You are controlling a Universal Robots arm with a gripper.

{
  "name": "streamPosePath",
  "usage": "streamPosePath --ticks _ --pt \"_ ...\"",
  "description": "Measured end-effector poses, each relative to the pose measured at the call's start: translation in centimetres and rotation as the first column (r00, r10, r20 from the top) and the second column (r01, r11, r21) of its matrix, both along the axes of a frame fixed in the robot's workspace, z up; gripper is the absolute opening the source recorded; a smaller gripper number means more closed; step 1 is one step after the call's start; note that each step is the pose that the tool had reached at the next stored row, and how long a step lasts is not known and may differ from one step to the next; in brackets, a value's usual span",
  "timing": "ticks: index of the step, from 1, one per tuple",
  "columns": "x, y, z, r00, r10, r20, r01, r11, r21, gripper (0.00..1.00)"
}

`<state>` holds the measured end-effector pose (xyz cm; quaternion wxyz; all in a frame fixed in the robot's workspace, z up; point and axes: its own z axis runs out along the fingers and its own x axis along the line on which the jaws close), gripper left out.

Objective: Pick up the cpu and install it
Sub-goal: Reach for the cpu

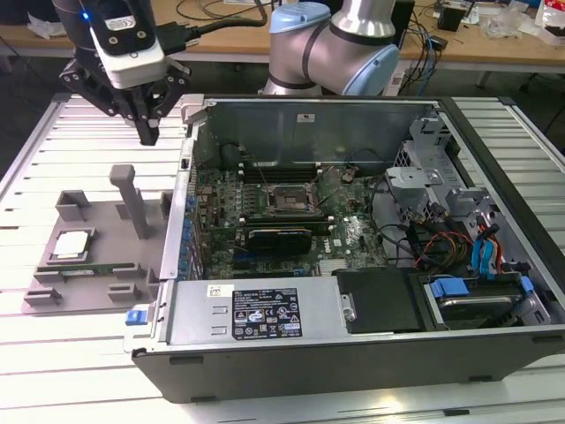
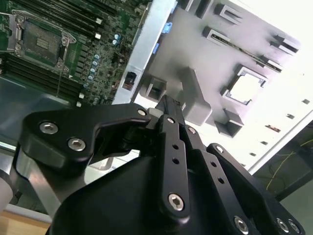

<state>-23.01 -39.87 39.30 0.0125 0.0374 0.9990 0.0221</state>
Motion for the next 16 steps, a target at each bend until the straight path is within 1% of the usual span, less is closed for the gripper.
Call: streamPosePath --ticks 7,10,12,13,14,16 --pt "-2.73 0.0 -0.03 1.0 0.0 0.0001 0.0 1.0 0.0001 0.11" --pt "-3.39 0.0 -0.03 1.0 0.0 0.0 0.0 1.0 0.0 0.11" --pt "-4.08 0.0 -0.05 1.0 0.0 0.0 0.0 1.0 0.0 0.11" --pt "-4.28 0.0 -0.05 1.0 0.0 0.0 0.0 1.0 0.0 0.11" --pt "-4.83 0.0 -0.06 1.0 0.0 0.0 0.0 1.0 0.0 0.11" --pt "-5.41 0.0 -0.07 1.0 0.0 0.0 0.0 1.0 0.0 0.11"
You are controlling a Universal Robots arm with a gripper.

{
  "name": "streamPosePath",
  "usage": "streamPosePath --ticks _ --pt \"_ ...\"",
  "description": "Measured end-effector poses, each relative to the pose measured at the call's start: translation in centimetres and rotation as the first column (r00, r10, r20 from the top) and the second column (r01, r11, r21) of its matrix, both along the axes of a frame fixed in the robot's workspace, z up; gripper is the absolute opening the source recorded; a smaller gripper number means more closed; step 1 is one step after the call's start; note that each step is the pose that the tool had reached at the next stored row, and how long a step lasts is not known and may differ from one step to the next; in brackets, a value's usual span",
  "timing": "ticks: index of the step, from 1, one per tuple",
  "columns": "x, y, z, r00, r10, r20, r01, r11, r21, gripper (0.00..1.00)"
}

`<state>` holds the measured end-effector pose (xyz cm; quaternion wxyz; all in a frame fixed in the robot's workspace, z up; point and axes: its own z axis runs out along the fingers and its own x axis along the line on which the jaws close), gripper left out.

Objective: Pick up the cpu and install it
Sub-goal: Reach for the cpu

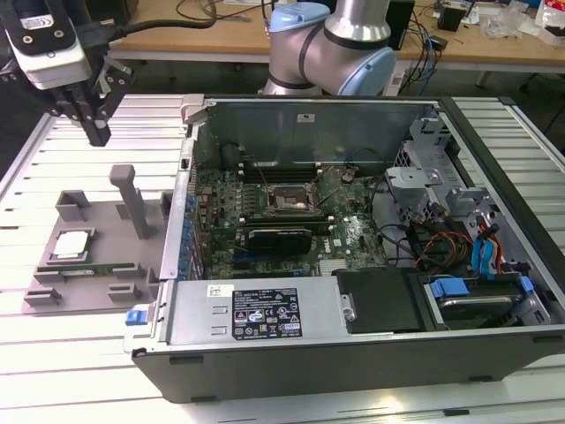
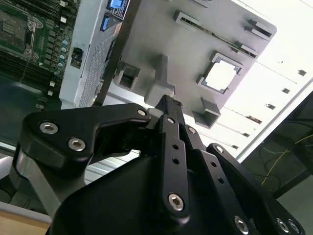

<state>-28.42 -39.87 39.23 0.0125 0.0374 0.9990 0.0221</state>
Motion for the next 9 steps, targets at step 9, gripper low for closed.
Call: streamPosePath --ticks 9 --pt "-2.05 0.0 -0.06 1.0 0.0 -0.0001 0.0 1.0 0.0 0.11"
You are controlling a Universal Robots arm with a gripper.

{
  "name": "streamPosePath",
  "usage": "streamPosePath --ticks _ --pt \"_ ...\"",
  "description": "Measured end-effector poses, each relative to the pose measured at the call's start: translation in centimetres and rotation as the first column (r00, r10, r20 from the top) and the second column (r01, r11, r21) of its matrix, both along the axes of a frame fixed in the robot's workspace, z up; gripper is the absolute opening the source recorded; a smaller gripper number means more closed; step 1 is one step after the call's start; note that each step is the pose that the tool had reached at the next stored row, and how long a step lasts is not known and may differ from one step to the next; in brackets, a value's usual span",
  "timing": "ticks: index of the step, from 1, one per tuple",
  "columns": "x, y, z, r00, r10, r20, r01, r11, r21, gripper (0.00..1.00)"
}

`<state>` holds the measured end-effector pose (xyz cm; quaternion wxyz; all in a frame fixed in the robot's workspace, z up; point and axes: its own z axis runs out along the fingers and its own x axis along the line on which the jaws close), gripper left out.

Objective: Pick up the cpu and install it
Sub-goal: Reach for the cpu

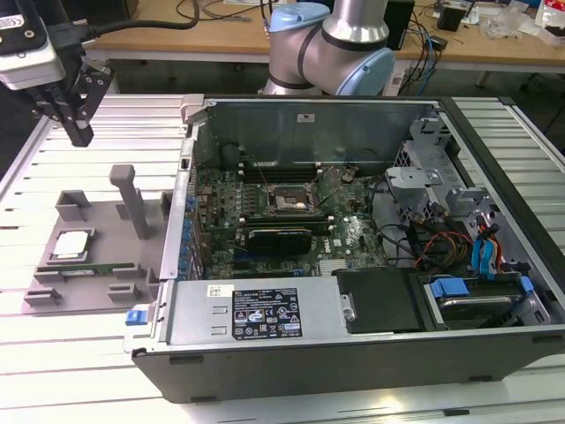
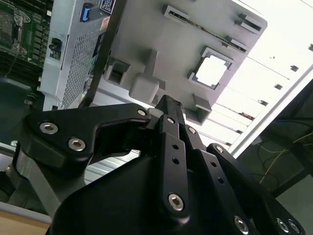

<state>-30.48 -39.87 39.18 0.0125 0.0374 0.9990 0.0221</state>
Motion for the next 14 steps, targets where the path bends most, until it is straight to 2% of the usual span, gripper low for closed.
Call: streamPosePath --ticks 6,10,14 --pt "-1.43 0.0 -0.09 1.0 0.0 0.0 0.0 1.0 0.0 0.11" --pt "-3.3 0.0 -0.14 1.0 0.0 0.0001 0.0 1.0 0.0 0.11" --pt "-4.1 0.0 -0.14 1.0 0.0 0.0 0.0 1.0 0.0 0.11"
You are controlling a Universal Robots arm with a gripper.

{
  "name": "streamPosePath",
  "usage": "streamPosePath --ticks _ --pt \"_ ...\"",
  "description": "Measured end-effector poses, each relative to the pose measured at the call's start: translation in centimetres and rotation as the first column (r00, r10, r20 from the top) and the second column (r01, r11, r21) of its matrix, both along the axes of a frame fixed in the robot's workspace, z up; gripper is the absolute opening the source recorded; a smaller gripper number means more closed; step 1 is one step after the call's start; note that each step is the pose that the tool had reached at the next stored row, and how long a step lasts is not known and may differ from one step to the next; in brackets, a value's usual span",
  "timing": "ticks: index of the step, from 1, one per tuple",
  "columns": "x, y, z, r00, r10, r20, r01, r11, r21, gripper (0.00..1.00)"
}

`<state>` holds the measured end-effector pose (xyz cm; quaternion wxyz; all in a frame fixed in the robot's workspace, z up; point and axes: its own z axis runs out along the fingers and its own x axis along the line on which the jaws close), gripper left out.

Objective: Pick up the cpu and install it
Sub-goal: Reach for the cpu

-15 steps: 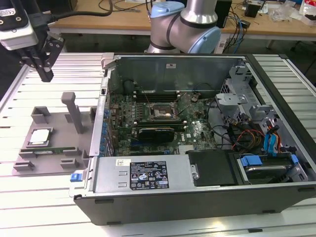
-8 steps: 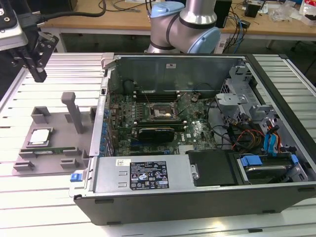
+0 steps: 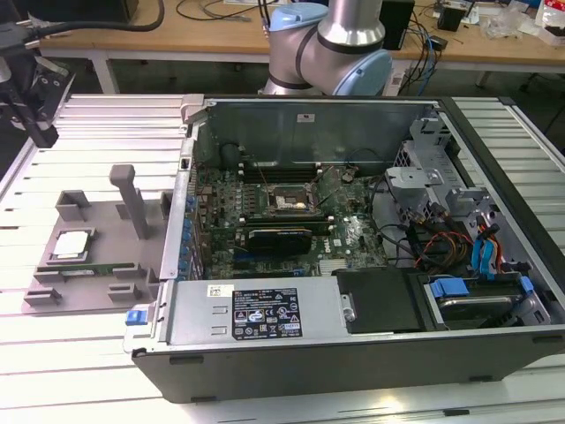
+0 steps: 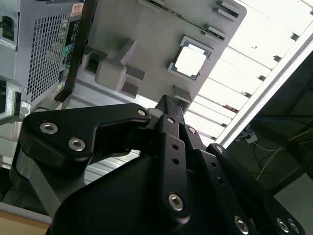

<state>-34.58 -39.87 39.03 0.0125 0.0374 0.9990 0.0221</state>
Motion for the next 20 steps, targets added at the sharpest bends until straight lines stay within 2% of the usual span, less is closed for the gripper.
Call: streamPosePath --ticks 20 --pt "-3.88 0.0 -0.04 1.0 0.0 0.0001 0.0 1.0 0.0 0.11"
